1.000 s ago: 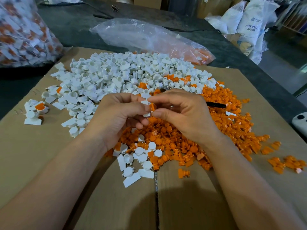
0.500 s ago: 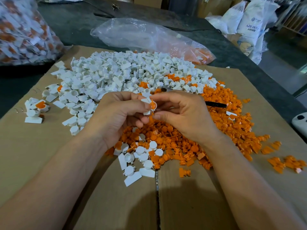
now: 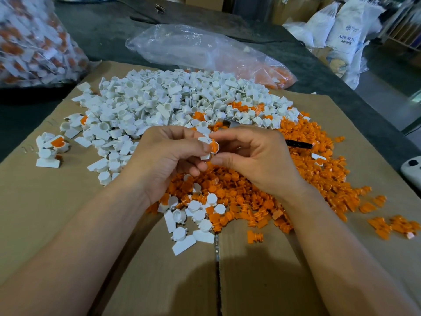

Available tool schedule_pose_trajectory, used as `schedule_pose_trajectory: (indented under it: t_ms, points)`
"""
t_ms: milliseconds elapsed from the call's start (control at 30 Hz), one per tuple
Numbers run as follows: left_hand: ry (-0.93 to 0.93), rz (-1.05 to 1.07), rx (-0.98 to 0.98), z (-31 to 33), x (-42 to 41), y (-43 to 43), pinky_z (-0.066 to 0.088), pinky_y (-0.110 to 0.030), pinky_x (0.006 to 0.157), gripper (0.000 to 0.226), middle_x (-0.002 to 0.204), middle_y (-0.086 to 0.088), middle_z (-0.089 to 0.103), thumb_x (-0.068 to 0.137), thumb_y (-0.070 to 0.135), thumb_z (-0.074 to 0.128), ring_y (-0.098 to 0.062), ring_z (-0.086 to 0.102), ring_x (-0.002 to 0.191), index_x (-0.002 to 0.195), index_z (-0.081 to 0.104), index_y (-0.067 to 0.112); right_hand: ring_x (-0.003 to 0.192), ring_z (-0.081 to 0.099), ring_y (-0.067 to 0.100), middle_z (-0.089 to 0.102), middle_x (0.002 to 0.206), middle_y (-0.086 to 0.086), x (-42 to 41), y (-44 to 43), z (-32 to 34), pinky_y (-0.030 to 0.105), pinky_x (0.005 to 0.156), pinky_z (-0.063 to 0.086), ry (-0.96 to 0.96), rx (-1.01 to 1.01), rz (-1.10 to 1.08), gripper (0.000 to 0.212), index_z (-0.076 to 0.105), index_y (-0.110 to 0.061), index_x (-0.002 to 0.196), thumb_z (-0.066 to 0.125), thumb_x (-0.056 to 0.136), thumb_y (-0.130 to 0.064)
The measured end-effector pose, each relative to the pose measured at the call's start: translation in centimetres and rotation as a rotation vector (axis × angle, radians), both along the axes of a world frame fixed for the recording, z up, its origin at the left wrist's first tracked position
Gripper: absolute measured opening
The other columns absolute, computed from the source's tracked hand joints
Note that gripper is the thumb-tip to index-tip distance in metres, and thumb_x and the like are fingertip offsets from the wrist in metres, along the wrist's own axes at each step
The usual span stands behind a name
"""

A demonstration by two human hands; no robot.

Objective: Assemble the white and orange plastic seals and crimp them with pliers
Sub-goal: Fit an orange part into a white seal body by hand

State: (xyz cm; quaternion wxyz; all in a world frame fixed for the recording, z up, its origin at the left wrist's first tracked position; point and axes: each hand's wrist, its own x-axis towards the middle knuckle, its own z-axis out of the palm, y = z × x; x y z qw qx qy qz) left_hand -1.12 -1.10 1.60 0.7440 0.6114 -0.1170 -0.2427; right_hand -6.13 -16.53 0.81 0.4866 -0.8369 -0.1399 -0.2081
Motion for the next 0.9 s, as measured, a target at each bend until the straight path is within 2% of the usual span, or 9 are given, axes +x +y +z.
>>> schedule_pose_trajectory:
  t_ms: [167,333,500,567,667,733,900]
  points:
    - [-0.057,0.005,0.016,-0.04,-0.13,-0.02,0.043,-0.015,0.037,0.012,0.051,-0.007,0.062,0.071,-0.008,0.064,-0.013,0.056,0.039,0.065,0.064,0.003,0.081,0.066,0.013,0.063,0.085,-0.007,-0.03,0.25,0.25,0.032,0.075,0.056,-0.035,-0.04,-0.019,0.04,0.059,-0.017,0.107,0.072,0.07,-0.015]
    - [-0.097,0.007,0.007,-0.07,-0.11,0.01,0.044,-0.016,0.038,0.022,0.053,-0.009,0.063,0.07,-0.006,0.066,-0.014,0.057,0.04,0.054,0.068,0.01,0.08,0.066,0.0,0.064,0.089,-0.013,-0.36,0.15,0.36,0.015,0.072,0.052,0.032,0.072,-0.015,0.044,0.058,-0.031,0.1,0.076,0.065,-0.011]
    - [-0.103,-0.003,-0.007,-0.14,-0.15,-0.01,0.045,-0.016,0.039,0.006,0.054,-0.01,0.064,0.056,0.004,0.07,-0.014,0.058,0.041,0.056,0.068,0.01,0.077,0.067,0.003,0.065,0.087,-0.011,-0.4,0.26,0.59,0.015,0.069,0.052,0.064,0.118,-0.019,0.039,0.054,-0.031,0.092,0.074,0.059,-0.024]
    - [-0.107,-0.003,-0.002,-0.17,-0.12,0.01,0.045,-0.016,0.039,0.01,0.054,-0.01,0.064,0.059,0.001,0.07,-0.014,0.058,0.041,0.056,0.068,0.01,0.078,0.067,0.004,0.065,0.087,-0.011,-0.45,0.27,0.58,0.016,0.07,0.052,0.058,0.115,-0.012,0.037,0.055,-0.031,0.091,0.074,0.06,-0.024]
    - [-0.106,-0.003,-0.002,-0.17,-0.16,0.01,0.045,-0.016,0.039,0.006,0.054,-0.01,0.064,0.057,0.003,0.07,-0.014,0.058,0.041,0.059,0.067,0.008,0.08,0.067,0.005,0.065,0.088,-0.01,-0.43,0.16,0.49,0.018,0.072,0.053,0.038,0.088,-0.009,0.037,0.058,-0.03,0.091,0.077,0.063,-0.015]
    - [-0.114,-0.004,0.004,-0.18,-0.14,0.03,0.045,-0.017,0.039,0.009,0.053,-0.009,0.064,0.064,-0.003,0.068,-0.014,0.058,0.041,0.062,0.065,0.006,0.079,0.067,0.005,0.065,0.086,-0.009,-0.39,0.15,0.43,0.019,0.072,0.054,0.021,0.069,0.003,0.035,0.06,-0.027,0.09,0.076,0.066,-0.008]
    - [-0.127,-0.002,0.009,-0.17,-0.11,0.06,0.044,-0.016,0.039,0.014,0.051,-0.008,0.063,0.072,-0.008,0.065,-0.013,0.057,0.041,0.063,0.064,0.004,0.076,0.067,0.006,0.065,0.083,-0.008,-0.31,0.24,0.3,0.02,0.071,0.054,-0.023,0.057,0.017,0.031,0.062,-0.018,0.093,0.073,0.068,-0.004]
